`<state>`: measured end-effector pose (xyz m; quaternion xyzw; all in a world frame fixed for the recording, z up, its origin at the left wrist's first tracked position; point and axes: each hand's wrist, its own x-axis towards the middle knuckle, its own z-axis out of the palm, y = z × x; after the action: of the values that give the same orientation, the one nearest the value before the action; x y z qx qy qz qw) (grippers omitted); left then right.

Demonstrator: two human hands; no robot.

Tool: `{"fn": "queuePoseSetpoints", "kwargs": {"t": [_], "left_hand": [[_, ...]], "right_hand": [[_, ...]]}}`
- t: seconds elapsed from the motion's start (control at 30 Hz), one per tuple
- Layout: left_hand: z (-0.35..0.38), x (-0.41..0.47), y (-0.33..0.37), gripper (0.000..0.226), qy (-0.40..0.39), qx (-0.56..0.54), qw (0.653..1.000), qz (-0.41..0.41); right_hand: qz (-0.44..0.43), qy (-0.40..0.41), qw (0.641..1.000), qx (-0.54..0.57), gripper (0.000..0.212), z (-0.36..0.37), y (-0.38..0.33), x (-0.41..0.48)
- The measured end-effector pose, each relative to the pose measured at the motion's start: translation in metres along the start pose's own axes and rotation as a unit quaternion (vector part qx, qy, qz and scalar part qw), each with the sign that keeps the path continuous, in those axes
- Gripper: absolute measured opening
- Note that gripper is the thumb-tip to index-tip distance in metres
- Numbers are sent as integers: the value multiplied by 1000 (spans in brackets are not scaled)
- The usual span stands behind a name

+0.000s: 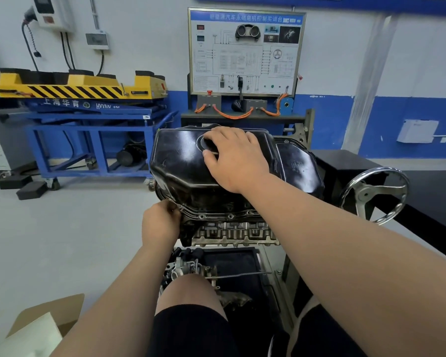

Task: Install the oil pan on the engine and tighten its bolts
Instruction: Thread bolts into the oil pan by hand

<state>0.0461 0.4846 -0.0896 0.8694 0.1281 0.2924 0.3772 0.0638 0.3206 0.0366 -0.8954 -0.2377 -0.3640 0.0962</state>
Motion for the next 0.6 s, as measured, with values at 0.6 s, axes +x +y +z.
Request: {"fn": "queuePoseSetpoints", "kwargs": {"t": [0.6], "left_hand": [[23,-14,5,24,69,-154,982,-83]], "right_hand": [[8,-10,1000,-4,48,-2,-1,0]]}}
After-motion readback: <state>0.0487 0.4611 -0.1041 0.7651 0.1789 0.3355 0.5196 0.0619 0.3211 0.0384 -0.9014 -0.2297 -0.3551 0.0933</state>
